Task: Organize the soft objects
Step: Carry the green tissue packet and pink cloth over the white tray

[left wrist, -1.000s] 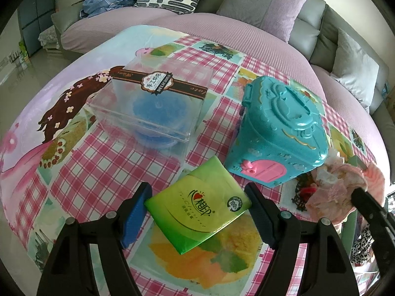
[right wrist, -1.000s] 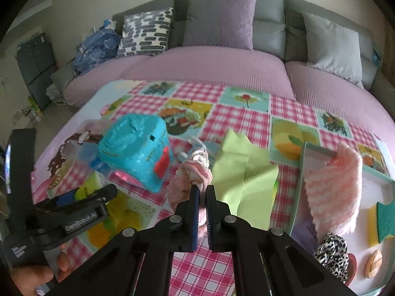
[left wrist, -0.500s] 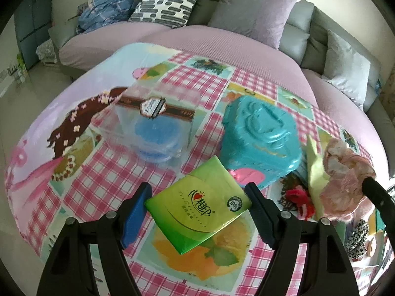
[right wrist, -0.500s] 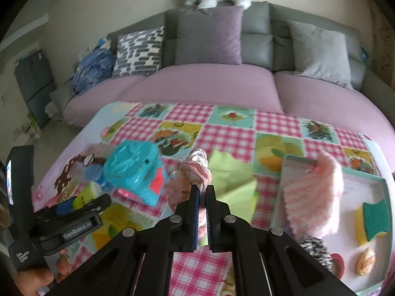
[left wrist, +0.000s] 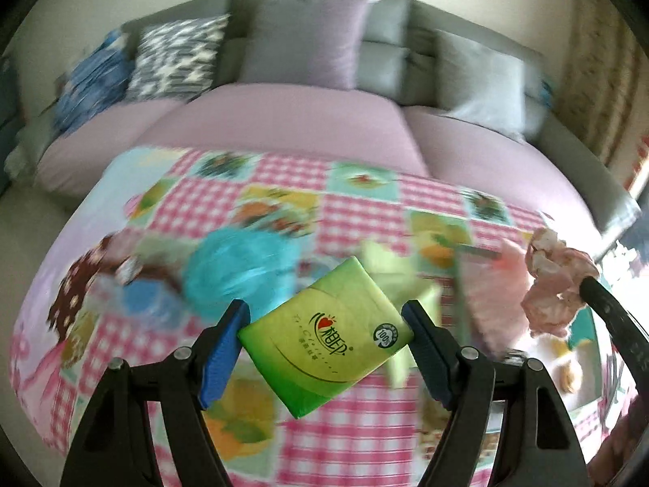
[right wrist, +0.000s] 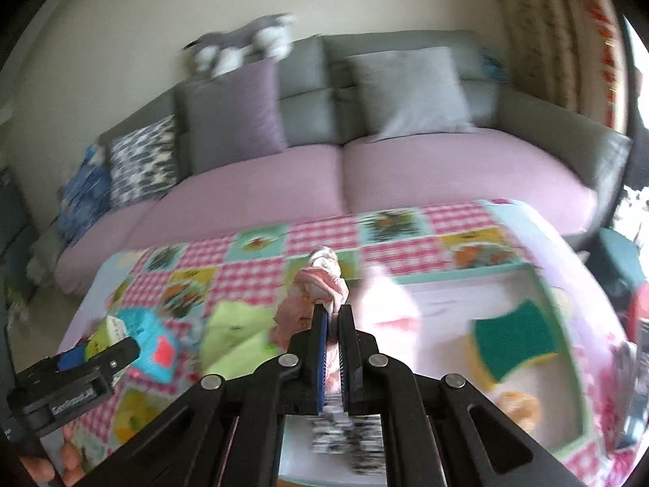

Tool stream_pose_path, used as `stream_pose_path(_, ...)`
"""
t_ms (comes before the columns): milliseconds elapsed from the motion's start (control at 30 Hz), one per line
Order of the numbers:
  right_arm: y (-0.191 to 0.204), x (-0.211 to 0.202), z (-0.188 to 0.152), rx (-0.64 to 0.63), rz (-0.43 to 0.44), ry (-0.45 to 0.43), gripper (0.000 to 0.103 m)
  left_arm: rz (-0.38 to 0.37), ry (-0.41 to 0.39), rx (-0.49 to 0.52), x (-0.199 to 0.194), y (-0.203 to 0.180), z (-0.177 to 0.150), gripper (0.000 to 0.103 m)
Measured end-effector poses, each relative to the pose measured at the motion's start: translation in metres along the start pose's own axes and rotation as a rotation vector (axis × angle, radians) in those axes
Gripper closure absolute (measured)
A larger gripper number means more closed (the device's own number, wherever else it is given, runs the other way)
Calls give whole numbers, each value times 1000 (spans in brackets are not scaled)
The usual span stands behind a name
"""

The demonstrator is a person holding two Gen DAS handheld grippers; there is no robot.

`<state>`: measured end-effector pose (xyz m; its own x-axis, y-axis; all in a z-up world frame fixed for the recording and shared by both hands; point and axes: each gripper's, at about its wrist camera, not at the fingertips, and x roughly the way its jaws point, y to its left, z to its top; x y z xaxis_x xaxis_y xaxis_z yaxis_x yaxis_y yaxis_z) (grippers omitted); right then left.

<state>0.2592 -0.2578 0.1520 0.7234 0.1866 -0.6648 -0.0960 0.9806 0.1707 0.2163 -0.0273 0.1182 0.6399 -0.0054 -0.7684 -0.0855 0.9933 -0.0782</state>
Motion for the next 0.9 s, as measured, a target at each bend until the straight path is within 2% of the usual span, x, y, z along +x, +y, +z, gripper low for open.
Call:
stream_pose_path(100, -33, -12, 2, 61, -84, -25, 97, -54, -2, 93, 0, -41, 6, 25)
stream_pose_path(233, -81, -28, 1, 163, -172, -46, 97, -89, -4, 205, 3, -89, 6, 25)
stream_pose_path(400, -124, -42, -3, 232, -265, -61, 97, -122, 12, 293, 12, -134, 0, 25)
stream_pose_path(633, -157, -41, -11, 283, -292, -22, 97, -203, 78, 387, 35, -185, -24, 25)
stream_pose_path(900, -172, -27, -26, 295, -311, 86, 96, -200, 148, 426, 66, -205, -51, 25)
